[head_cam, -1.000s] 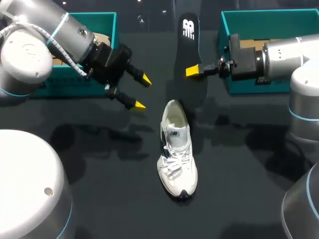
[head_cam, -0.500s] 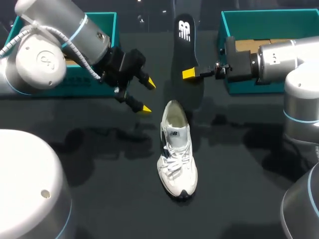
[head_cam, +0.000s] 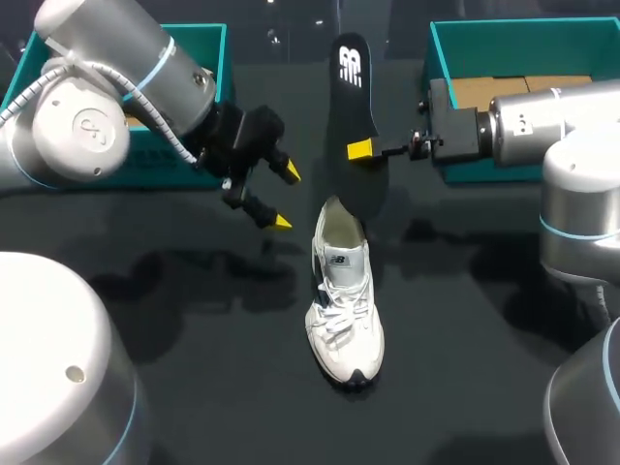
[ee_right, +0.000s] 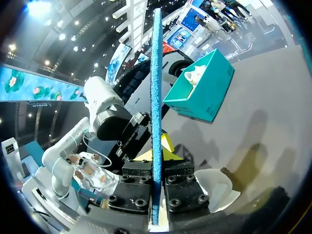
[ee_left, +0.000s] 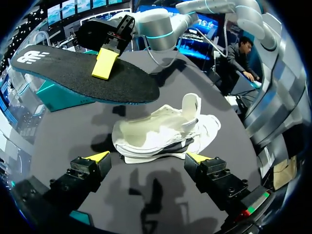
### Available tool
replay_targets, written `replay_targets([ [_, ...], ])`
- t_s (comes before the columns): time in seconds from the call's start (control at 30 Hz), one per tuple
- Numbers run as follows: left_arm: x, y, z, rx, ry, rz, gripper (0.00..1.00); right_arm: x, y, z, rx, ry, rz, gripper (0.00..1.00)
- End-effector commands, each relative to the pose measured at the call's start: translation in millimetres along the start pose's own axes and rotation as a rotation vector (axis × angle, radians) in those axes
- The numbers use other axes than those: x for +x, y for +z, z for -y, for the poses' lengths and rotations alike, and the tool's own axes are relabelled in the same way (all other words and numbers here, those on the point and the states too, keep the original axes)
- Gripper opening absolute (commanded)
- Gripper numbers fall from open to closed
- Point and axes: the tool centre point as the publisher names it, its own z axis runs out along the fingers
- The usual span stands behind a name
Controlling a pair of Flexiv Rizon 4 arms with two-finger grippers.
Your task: Take the shoe out of the shoebox, open the shoe tongue, remove and reinsert the insole, then place the shoe into the shoebox
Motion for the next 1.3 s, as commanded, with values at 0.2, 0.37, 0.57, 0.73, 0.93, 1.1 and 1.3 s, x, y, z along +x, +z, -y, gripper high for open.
replay_targets([
  [0.2,-1.1,19,-4,-0.059,-0.002,0.008,1.00,-8.7,9,5.4,-0.005,-0.013,-0.048,0.00],
  [0.37,-2.2,29,-10,-0.078,-0.002,-0.008,1.00,-10.8,13,8.6,-0.005,-0.017,-0.060,0.00],
  [0.57,-4.4,39,-16,-0.103,-0.001,-0.011,1.00,-13.6,18,13.2,-0.012,-0.034,-0.079,0.00],
  [0.73,-6.3,50,-22,-0.124,0.019,-0.027,1.00,-18.5,23,18.3,-0.016,-0.039,-0.100,0.00],
  [0.93,-12.3,59,-27,-0.153,0.035,-0.036,1.00,-22.3,27,22.2,-0.026,-0.046,-0.116,0.00],
  [1.1,-16.5,65,-29,-0.159,0.047,-0.047,1.00,-23.1,31,23.3,-0.030,-0.057,-0.122,0.00],
  [1.3,-17.0,71,-29,-0.174,0.070,-0.057,1.00,-23.9,35,24.5,-0.041,-0.061,-0.130,0.00],
])
